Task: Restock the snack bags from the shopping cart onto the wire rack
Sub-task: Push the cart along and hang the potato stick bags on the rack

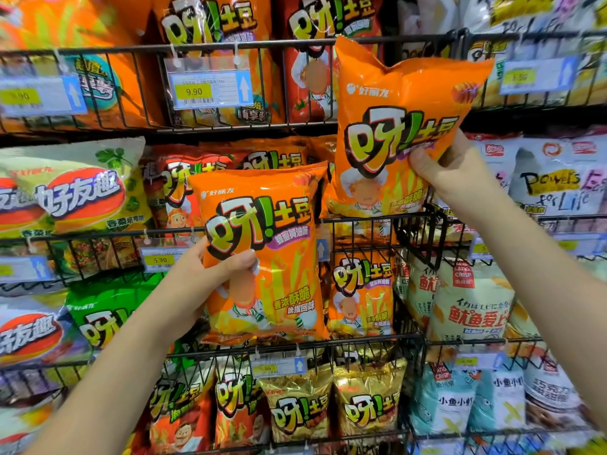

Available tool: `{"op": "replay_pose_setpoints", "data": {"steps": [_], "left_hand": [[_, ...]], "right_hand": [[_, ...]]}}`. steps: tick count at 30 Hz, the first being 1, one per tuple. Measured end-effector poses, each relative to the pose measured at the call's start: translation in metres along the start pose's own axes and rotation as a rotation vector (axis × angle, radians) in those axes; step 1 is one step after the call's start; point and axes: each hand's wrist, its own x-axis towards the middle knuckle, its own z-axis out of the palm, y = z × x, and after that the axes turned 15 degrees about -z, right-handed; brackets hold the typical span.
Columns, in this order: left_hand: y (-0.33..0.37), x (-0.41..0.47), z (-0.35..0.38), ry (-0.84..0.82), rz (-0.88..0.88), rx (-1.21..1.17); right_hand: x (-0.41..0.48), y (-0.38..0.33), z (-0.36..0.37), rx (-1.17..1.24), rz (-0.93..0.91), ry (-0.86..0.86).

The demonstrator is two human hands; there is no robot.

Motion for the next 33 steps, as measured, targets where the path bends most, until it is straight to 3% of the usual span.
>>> {"op": "replay_pose_setpoints", "data": {"steps": [8, 14, 22, 33], "left_hand": [[-0.002, -0.001, -0.001, 0.003, 0.001, 0.009], [-0.003, -0.001, 0.000, 0.001, -0.009, 0.012], [-0.004, -0.004, -0.002, 0.002, -0.004, 0.018], [-0.009, 0.001, -0.003, 0.004, -0.050, 0.018]], "right_hand": [[-0.015, -0.005, 0.004, -0.088, -0.096, 0.047], [-0.009, -0.004, 0.002, -0.086, -0.084, -0.032], [-0.006, -0.012, 0.001, -0.025, -0.144, 0.047], [-0.004, -0.007, 0.005, -0.060, -0.029, 0.016]]}}
